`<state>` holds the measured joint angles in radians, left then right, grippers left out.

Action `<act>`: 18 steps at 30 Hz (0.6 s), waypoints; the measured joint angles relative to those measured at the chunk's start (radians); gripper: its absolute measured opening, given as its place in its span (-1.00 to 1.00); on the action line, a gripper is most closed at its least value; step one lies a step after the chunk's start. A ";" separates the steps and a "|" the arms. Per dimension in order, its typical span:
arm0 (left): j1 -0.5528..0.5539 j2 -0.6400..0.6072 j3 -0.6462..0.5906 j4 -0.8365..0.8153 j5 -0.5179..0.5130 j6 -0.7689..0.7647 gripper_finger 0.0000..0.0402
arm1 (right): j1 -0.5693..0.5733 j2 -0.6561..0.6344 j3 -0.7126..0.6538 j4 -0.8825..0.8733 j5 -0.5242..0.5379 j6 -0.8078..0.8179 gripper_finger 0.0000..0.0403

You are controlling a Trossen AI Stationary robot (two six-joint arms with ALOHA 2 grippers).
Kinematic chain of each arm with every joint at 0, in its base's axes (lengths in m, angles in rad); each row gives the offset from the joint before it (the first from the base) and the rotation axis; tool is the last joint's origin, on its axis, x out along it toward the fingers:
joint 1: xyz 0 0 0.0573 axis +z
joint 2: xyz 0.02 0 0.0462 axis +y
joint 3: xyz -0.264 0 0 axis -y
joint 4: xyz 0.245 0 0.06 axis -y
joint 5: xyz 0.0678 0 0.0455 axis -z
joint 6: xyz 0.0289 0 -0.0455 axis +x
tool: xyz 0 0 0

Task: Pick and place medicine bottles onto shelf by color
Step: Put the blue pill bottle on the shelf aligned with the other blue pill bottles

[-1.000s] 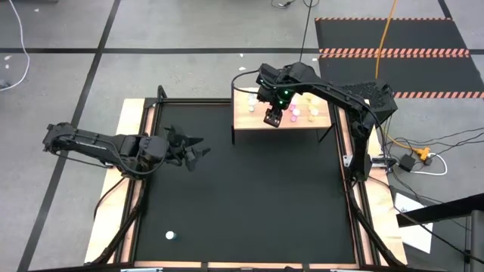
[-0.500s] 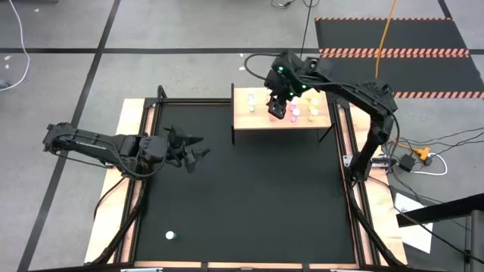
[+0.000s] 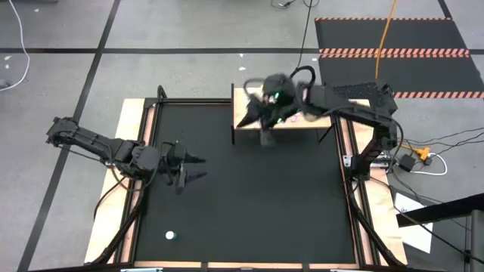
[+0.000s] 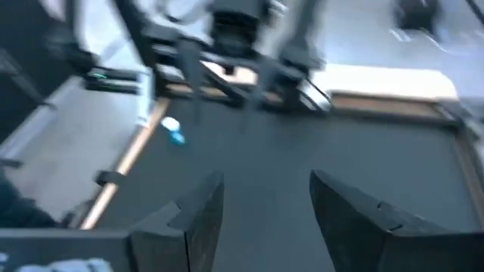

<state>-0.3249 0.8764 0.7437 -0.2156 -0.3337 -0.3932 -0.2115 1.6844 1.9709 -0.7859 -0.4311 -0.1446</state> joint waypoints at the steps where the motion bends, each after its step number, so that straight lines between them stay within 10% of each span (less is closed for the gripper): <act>1: -0.021 0.000 0.000 -0.002 0.000 -0.001 0.15 | 0.024 0.001 -0.033 0.065 -0.018 0.001 -0.05; 11: -0.274 0.000 0.000 -0.043 -0.007 -0.150 -0.13 | 0.231 0.018 -0.375 0.985 0.055 0.299 -0.05; 18: -0.464 0.000 0.000 -0.090 -0.087 -0.255 -0.24 | 0.336 0.163 -0.365 0.995 0.174 0.338 -0.05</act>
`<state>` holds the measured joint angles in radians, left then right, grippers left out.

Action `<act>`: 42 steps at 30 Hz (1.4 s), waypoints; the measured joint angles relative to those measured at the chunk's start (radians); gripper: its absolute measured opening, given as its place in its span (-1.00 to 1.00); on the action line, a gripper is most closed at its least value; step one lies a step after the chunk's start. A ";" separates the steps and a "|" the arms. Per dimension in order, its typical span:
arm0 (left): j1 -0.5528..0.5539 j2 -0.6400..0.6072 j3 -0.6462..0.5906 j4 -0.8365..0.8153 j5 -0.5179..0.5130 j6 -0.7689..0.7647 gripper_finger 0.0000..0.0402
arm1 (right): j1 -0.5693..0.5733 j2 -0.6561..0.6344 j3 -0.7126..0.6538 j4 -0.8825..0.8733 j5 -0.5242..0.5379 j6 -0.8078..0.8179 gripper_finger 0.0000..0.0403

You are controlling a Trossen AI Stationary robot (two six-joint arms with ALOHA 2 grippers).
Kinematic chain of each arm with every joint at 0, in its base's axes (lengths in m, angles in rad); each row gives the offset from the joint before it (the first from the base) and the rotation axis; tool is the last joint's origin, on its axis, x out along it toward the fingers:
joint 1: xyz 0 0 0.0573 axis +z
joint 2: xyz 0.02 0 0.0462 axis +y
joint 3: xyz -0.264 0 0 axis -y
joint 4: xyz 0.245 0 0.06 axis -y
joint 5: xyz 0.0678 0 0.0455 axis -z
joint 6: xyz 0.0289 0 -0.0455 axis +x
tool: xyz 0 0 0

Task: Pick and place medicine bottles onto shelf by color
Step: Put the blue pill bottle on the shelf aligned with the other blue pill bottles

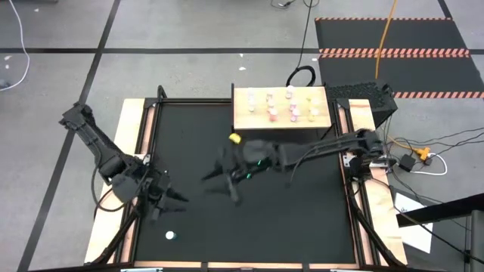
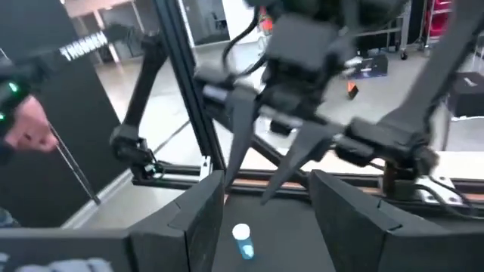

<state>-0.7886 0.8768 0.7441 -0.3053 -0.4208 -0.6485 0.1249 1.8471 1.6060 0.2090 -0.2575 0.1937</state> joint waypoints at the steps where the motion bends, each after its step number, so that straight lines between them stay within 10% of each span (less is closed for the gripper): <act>1: -0.020 0.000 0.000 -0.006 -0.005 -0.028 -0.24 | 0.019 0.032 0.017 0.007 0.022 -0.007 -0.05; 11: -0.103 0.000 0.000 -0.097 -0.053 -0.160 -0.24 | 0.093 0.213 0.131 0.148 0.183 -0.020 -0.05; 20: -0.100 0.000 0.000 -0.196 -0.108 -0.211 -0.24 | 0.128 0.310 0.213 0.146 0.114 -0.125 -0.04; 29: -0.134 0.000 0.000 -0.304 0.085 -0.309 -0.24 | 0.143 0.647 0.636 0.100 0.135 -0.136 -0.04; 42: -0.418 0.110 0.000 -0.435 0.237 -0.715 -0.24 | 0.146 0.853 0.661 0.148 0.118 -0.090 -0.04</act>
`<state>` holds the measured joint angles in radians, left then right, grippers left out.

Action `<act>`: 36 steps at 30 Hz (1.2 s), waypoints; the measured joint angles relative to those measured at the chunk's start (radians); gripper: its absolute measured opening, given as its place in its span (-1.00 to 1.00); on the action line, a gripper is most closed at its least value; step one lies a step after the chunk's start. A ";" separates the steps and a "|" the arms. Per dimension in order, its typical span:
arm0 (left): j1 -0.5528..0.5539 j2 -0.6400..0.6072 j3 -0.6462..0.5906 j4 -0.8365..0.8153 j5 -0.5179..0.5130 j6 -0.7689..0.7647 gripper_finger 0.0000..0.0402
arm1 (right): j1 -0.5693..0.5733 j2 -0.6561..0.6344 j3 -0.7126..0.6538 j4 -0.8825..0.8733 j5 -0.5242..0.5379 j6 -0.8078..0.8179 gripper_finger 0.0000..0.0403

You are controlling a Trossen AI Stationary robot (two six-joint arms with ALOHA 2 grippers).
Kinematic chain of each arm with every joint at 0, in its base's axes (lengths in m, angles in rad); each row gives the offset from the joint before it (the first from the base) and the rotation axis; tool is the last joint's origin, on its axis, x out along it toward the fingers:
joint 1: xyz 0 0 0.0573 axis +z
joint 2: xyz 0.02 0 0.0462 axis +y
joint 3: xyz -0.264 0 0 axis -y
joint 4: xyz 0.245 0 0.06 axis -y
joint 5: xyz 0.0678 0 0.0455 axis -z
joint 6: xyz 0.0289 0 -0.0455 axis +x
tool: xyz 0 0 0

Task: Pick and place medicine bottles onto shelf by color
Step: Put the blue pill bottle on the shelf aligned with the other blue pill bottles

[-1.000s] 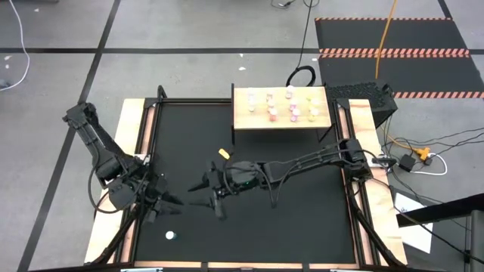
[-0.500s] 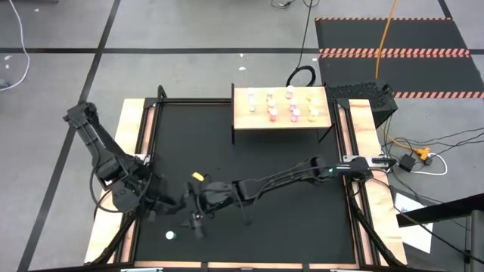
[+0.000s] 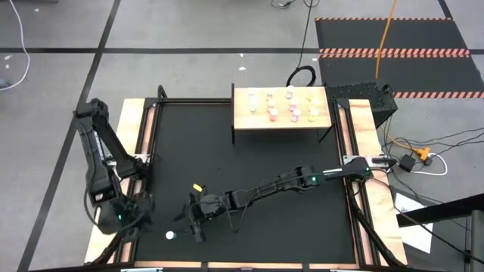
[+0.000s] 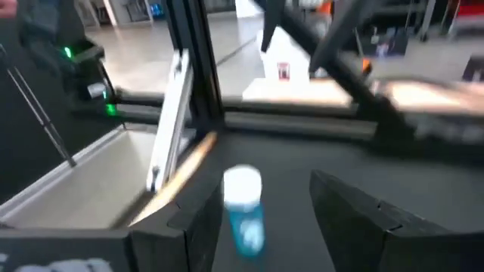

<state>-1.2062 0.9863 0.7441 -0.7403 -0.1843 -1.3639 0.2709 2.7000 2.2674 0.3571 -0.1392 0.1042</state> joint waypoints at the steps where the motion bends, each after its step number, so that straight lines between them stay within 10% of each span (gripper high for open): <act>1: -0.014 0.029 0.000 -0.001 -0.007 -0.028 -0.24 | 0.003 0.010 -0.001 -0.004 0.000 0.016 -0.04; 19: -0.085 0.601 -0.001 0.244 -0.257 -0.051 0.47 | 0.005 -0.179 0.000 -0.268 0.004 0.080 -0.05; 36: -0.051 0.671 -0.001 0.328 -0.439 0.009 -0.31 | -0.033 -0.322 0.000 -0.341 0.008 -0.033 -0.05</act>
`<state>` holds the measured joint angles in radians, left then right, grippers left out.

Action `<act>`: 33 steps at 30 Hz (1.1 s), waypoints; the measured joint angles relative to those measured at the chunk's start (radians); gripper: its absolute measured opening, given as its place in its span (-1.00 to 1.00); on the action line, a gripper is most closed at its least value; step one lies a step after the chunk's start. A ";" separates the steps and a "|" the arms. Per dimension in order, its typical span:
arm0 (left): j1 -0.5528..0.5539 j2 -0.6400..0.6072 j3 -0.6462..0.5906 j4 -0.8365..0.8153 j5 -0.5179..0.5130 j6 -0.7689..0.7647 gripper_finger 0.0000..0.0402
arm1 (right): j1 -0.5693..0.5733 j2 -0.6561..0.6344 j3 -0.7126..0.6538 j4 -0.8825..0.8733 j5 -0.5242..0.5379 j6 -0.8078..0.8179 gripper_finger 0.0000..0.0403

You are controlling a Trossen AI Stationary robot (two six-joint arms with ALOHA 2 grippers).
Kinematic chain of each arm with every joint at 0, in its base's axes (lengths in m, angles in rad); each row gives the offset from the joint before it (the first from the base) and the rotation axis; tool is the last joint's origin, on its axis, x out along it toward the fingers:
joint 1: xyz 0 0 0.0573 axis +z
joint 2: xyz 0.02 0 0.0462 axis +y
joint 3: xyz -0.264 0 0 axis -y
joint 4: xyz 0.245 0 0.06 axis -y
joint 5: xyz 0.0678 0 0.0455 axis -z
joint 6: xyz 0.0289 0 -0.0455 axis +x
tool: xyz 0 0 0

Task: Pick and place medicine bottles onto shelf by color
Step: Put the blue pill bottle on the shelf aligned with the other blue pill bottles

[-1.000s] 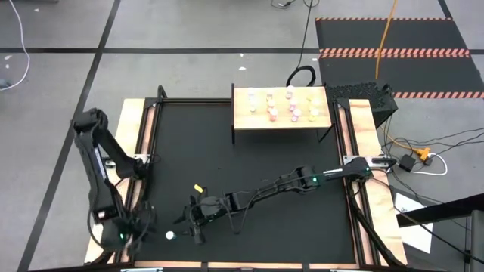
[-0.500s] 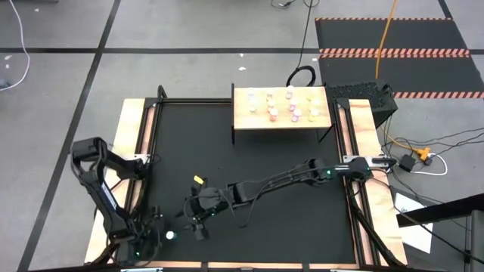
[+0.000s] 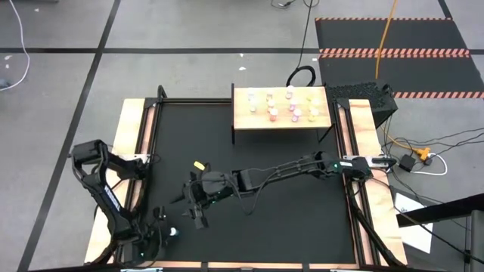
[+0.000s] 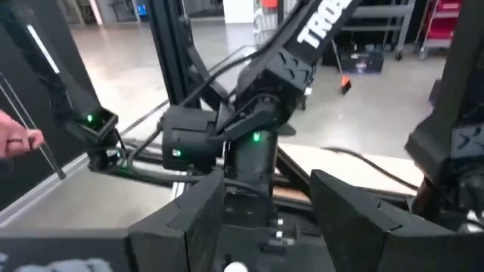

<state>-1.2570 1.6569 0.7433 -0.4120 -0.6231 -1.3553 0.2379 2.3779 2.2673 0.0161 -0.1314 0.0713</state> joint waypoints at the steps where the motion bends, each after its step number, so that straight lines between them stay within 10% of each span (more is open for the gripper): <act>1: 0.008 0.000 0.000 -0.001 -0.006 0.006 -0.36 | -0.002 0.000 0.000 -0.011 0.000 0.001 -0.05; 10: 0.083 -0.001 0.000 -0.002 -0.006 0.072 -0.50 | 0.038 0.002 -0.004 -0.325 0.024 -0.004 -0.05; 33: 0.413 -0.249 0.000 0.004 -0.005 0.575 -0.44 | 0.008 0.004 -0.119 -0.255 0.096 0.088 -0.05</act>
<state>-0.8443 1.4078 0.7433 -0.4082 -0.6284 -0.7803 0.2461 2.3817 2.1482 -0.2388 -0.0350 0.1594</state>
